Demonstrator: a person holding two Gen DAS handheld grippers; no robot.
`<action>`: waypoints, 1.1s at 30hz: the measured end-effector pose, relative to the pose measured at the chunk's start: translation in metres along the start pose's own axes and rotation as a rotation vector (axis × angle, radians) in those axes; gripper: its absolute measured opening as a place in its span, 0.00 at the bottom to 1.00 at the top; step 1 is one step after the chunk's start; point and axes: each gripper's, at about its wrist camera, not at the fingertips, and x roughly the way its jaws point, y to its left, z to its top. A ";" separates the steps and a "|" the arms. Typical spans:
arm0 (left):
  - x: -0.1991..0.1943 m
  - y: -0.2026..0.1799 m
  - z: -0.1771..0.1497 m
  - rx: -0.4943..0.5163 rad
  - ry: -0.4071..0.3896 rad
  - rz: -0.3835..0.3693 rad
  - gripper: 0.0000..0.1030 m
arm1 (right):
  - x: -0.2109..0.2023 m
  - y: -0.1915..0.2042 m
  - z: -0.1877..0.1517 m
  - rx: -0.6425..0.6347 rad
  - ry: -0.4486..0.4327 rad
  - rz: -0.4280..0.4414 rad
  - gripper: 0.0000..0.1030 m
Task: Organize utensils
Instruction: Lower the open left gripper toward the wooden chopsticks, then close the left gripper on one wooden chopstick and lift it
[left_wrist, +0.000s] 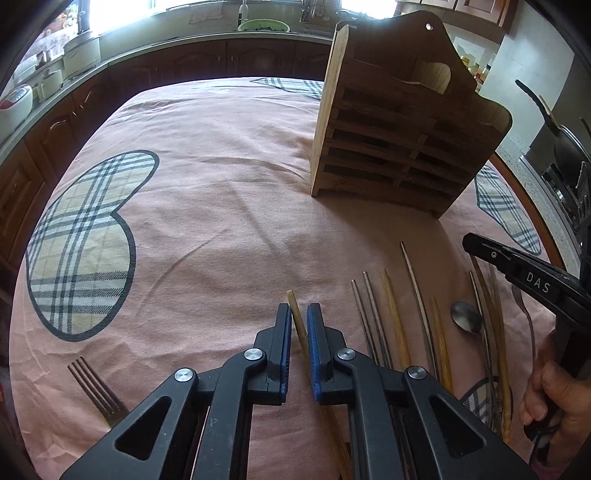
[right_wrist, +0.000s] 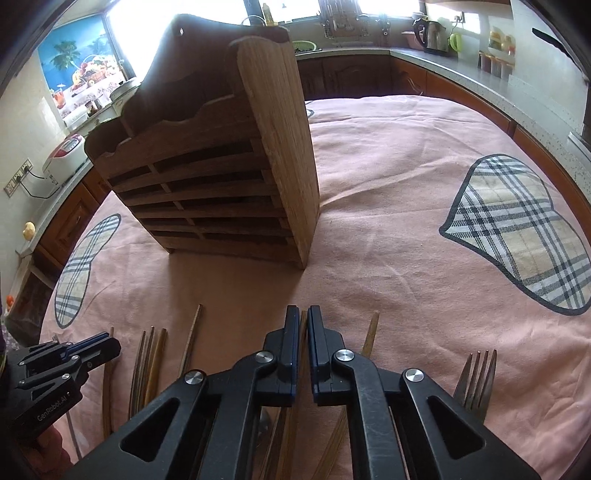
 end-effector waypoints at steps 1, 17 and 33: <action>-0.006 0.000 0.000 -0.001 -0.012 -0.006 0.06 | -0.004 0.002 0.002 0.001 -0.011 0.007 0.04; -0.139 0.011 -0.020 -0.038 -0.206 -0.102 0.04 | -0.119 0.025 0.015 -0.006 -0.216 0.120 0.04; -0.218 0.018 -0.047 -0.055 -0.334 -0.127 0.04 | -0.181 0.036 0.003 -0.029 -0.322 0.136 0.04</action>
